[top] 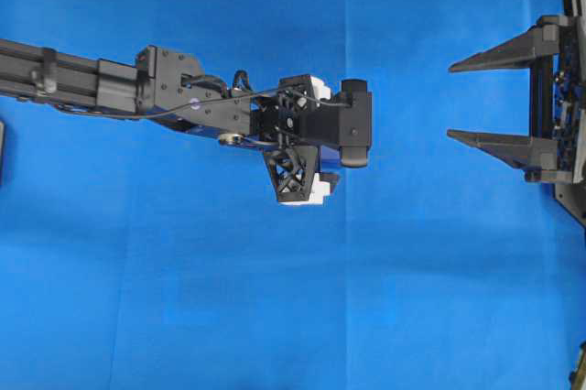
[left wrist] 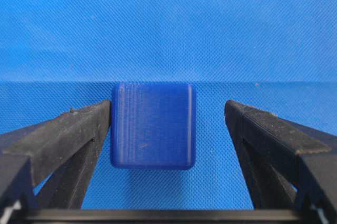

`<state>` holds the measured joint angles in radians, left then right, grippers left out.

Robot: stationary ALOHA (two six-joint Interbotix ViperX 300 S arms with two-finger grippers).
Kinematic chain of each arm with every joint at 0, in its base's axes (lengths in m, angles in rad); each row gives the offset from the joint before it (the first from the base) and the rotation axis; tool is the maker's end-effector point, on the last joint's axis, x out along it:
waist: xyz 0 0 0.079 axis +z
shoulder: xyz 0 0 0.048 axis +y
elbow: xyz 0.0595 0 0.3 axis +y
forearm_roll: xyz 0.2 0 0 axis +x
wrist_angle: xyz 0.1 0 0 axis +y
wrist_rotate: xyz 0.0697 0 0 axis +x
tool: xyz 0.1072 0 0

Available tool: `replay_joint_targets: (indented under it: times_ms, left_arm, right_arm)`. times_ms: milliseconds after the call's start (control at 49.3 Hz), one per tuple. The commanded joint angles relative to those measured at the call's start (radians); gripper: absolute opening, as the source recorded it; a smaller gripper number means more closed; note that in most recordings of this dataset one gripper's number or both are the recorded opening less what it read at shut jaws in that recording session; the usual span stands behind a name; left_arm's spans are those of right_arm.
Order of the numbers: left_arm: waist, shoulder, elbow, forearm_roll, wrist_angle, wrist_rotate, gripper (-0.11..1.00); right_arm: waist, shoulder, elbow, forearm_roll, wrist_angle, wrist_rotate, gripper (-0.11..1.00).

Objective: Handover the blue block to the right arm after grasping it with the left arm, then place it in the designated position.
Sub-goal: 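Lower the left gripper around the blue cube and close it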

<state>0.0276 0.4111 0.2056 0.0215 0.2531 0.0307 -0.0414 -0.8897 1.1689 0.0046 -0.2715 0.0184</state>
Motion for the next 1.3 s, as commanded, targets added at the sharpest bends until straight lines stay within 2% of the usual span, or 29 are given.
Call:
replay_joint_targets:
  times_ms: [0,223,628,709,831,1277]
  left_arm:
    - [0.009,-0.006,-0.002,-0.002,-0.026,0.002,0.91]
    - [0.014,0.025,0.011,-0.003,-0.064,0.0,0.91]
    - [0.006,0.025,0.006,-0.003,-0.054,0.003,0.89]
    - [0.008,0.025,0.002,-0.003,-0.052,0.002,0.79]
    - [0.014,0.021,0.002,-0.003,-0.052,0.005,0.48]
    - [0.015,0.018,0.011,-0.002,-0.051,0.005,0.48]
  right_arm:
    - [-0.002,0.008,-0.012,0.005,-0.008,0.002,0.97]
    - [-0.002,0.012,-0.011,0.005,-0.008,0.002,0.97]
    - [-0.002,0.012,-0.011,0.005,-0.008,0.002,0.97]
    - [-0.002,0.012,-0.011,0.005,-0.008,0.002,0.97]
    - [-0.002,0.012,-0.012,0.005,-0.008,0.002,0.97]
    - [-0.002,0.012,-0.011,0.005,-0.005,0.002,0.97]
